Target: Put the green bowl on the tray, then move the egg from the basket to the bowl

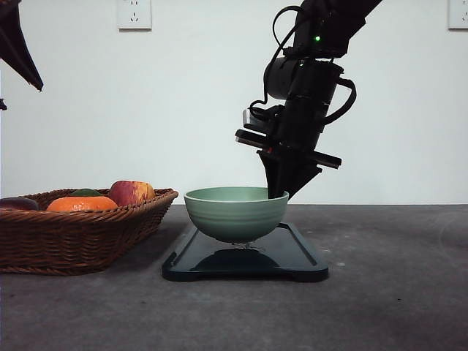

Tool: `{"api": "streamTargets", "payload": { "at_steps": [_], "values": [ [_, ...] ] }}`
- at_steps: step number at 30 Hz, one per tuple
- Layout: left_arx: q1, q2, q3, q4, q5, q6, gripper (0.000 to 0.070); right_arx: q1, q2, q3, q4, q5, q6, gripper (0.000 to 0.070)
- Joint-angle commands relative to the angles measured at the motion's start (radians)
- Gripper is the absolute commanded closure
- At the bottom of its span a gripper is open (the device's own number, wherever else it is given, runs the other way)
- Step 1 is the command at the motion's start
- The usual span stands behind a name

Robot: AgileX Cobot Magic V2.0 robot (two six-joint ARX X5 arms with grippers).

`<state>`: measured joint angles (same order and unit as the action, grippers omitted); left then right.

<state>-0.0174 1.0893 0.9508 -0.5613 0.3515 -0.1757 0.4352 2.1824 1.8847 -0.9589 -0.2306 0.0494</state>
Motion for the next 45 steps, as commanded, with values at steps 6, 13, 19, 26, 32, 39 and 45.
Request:
{"api": "streamTargets", "payload": {
  "at_steps": [6,13,19,26,32,39,45],
  "values": [
    [-0.002,0.009,0.024,0.0,0.008,0.007,0.035,0.013,0.048,0.028,0.004,-0.004,0.003,0.0542],
    [-0.002,0.009,0.024,0.0,0.008,0.007,0.035,0.007,0.019,0.046,-0.015,0.02,0.018,0.0384],
    [-0.002,0.009,0.024,0.001,0.008,0.007,0.035,0.008,-0.069,0.052,-0.012,0.031,0.013,0.0384],
    [-0.002,0.009,0.024,-0.017,0.008,0.007,0.035,0.021,-0.218,-0.136,0.171,0.017,0.009,0.0385],
    [-0.002,0.009,0.024,-0.023,0.008,0.007,0.035,0.025,-0.417,-0.467,0.431,-0.007,0.01,0.0386],
    [-0.002,0.009,0.024,-0.026,0.008,0.007,0.035,0.016,-0.64,-0.793,0.605,-0.006,0.01,0.0386],
    [-0.002,0.009,0.024,-0.025,0.008,0.007,0.035,0.012,-0.843,-1.012,0.646,-0.004,0.01,0.0386]
  ]
}}
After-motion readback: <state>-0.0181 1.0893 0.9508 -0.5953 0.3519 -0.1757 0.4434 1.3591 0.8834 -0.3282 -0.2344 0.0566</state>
